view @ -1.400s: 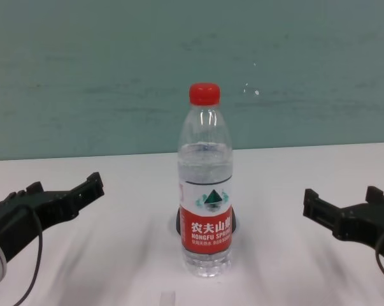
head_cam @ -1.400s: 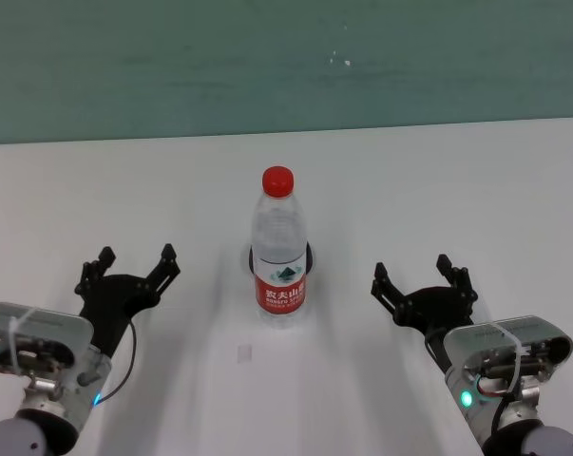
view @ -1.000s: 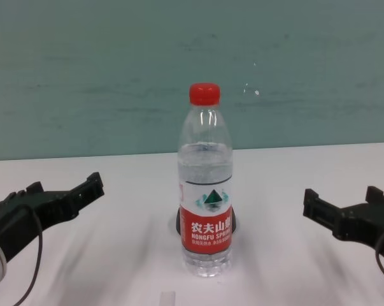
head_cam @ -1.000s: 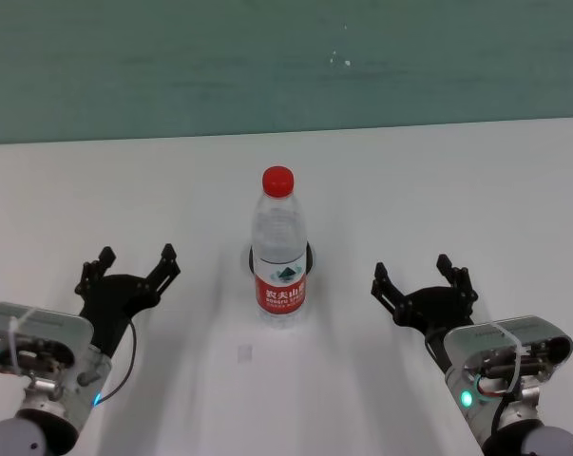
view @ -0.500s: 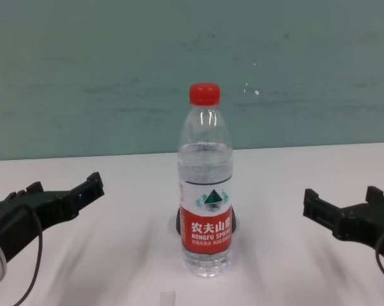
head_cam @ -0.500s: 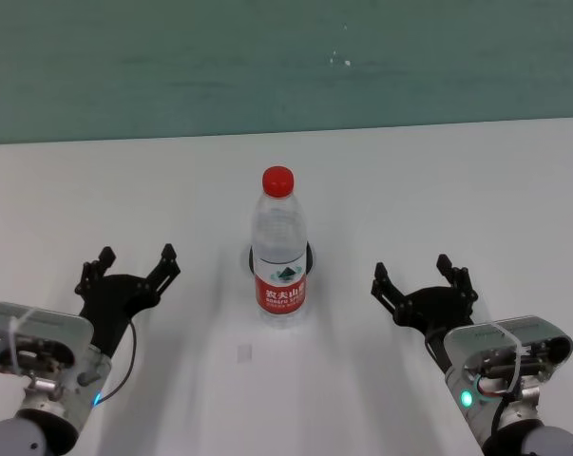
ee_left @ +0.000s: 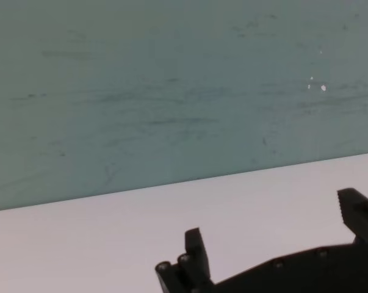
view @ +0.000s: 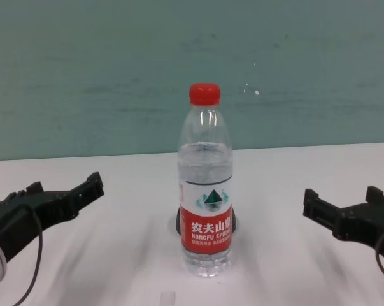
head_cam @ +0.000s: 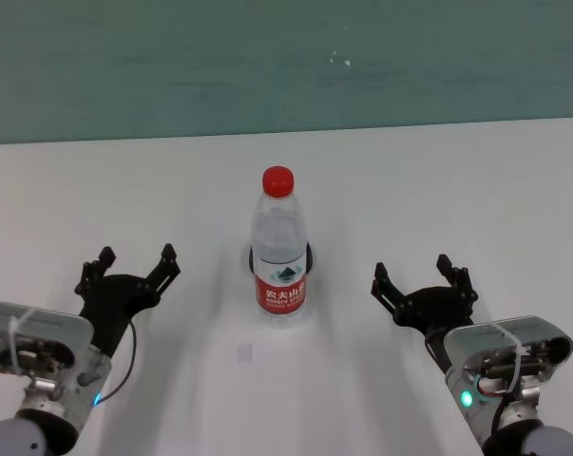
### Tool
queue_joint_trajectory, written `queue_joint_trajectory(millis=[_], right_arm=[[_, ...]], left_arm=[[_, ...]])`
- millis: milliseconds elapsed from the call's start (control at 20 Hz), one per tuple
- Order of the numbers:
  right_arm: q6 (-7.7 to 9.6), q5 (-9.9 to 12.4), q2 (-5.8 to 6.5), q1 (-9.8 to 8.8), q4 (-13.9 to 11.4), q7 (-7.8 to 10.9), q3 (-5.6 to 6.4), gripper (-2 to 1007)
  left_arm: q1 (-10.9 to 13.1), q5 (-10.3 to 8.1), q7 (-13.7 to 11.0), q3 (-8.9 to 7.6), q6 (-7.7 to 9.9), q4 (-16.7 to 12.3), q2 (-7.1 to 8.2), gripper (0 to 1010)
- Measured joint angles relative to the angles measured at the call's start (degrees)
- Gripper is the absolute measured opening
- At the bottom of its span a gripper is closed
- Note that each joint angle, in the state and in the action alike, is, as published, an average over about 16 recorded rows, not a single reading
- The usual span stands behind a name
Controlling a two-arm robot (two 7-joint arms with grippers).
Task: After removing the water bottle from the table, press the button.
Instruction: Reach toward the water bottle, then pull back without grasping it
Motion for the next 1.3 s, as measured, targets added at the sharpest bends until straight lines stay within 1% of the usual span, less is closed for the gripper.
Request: queue_joint_trajectory(millis=[900, 1100, 1300], right_arm=[[0.0, 0.0, 0.0, 0.0, 0.0, 0.0, 0.0, 1000], [0.0, 0.0, 0.0, 0.0, 0.0, 0.0, 0.0, 1000], [0.0, 0.0, 0.0, 0.0, 0.0, 0.0, 0.0, 1000]], left_arm=[[0.1, 0.05, -0.2, -0.16, -0.06, 0.0, -0.11, 1003], [0.1, 0.14, -0.9, -0.48, -0.42, 0.0, -0.23, 1003], [0.1, 0.46, -2.2, -0.74, -1.08, -0.2, -0.2, 1003]])
